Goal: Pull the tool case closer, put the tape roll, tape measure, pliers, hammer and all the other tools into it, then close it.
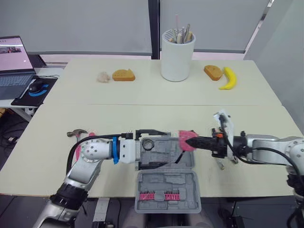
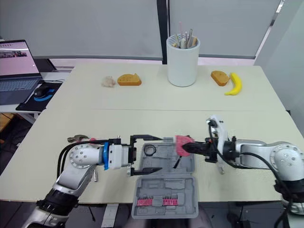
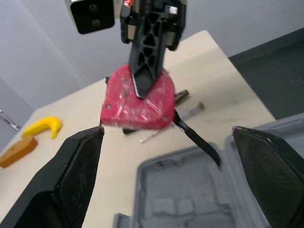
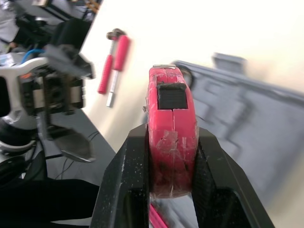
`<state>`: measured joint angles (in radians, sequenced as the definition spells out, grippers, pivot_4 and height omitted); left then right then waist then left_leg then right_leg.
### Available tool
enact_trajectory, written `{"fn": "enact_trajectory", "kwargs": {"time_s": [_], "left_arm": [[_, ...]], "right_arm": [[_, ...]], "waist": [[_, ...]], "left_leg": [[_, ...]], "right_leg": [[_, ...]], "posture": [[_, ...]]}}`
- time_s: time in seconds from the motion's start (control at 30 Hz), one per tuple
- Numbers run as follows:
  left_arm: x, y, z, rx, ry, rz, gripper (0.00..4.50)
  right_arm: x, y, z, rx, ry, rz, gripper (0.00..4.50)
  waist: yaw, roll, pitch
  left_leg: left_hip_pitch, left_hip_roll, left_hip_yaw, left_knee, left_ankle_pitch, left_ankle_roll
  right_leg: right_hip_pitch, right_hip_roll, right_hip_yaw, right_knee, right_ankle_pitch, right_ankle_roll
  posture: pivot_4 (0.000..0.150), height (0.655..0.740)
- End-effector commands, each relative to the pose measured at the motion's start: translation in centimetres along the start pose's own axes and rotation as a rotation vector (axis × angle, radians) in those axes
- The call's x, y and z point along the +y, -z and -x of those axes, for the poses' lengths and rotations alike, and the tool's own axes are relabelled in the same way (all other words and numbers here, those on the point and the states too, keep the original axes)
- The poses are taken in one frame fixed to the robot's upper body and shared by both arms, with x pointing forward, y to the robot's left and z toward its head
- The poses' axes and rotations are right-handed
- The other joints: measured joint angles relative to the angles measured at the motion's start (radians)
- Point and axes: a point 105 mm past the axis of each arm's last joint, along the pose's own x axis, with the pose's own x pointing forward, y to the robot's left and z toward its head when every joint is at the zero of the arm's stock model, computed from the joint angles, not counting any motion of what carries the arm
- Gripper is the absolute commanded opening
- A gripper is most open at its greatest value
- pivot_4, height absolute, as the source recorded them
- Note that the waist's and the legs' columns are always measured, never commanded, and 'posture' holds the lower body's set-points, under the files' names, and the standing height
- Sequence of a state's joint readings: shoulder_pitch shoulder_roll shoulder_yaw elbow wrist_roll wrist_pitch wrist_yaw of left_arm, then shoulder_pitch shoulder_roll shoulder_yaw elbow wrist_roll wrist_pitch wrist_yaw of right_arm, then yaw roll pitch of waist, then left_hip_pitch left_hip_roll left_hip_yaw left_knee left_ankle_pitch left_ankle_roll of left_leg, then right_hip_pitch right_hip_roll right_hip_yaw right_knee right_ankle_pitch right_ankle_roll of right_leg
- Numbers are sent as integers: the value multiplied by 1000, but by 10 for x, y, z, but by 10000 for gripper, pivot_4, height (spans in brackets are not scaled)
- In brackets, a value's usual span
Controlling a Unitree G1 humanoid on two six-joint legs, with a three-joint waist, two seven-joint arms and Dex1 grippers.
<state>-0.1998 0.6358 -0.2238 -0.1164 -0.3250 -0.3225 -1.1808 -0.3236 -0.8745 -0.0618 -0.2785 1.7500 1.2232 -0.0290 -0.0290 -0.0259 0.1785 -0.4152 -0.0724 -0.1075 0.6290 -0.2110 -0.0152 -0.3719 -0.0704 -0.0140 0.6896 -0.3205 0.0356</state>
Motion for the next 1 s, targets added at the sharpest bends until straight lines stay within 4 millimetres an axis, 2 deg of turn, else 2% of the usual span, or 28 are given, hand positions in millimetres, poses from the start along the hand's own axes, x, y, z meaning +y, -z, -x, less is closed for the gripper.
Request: {"fn": "enact_trajectory", "kwargs": {"time_s": [0.03,0.17,0.33,0.6,0.93,1.0], "left_arm": [[0,-22,5,-58,-5,19,45000],[-7,-32,6,-85,2,124,45000],[-15,-34,4,-78,6,157,45000],[-29,-31,7,-41,14,159,45000],[-32,-31,7,-35,3,166,45000],[-33,-29,8,-22,9,138,45000]], "right_arm": [[-7,11,17,48,7,-30,7800],[-29,34,29,125,64,-130,7800],[-45,58,29,180,103,-207,7800],[-60,73,9,192,119,-262,7800],[-74,87,4,218,169,-294,7800],[-75,85,4,210,165,-304,15020]], "waist": [[0,0,0],[1,0,0],[0,1,0],[2,1,-1],[3,1,-1],[3,2,-1]], "left_leg": [[0,0,0,0,0,0],[0,0,0,0,0,1],[1,0,0,0,-1,1],[0,1,1,0,-1,1],[0,1,1,0,-1,1],[1,1,1,0,-1,1]], "right_leg": [[0,0,0,0,0,0],[1,0,0,-1,0,0],[1,0,0,-1,0,0],[1,1,0,-1,0,0],[1,1,1,-2,0,0],[1,1,1,-2,0,0]], "posture": [[1500,7400],[1500,7400],[1500,7400],[1500,7400],[1500,7400],[1500,7400]]}}
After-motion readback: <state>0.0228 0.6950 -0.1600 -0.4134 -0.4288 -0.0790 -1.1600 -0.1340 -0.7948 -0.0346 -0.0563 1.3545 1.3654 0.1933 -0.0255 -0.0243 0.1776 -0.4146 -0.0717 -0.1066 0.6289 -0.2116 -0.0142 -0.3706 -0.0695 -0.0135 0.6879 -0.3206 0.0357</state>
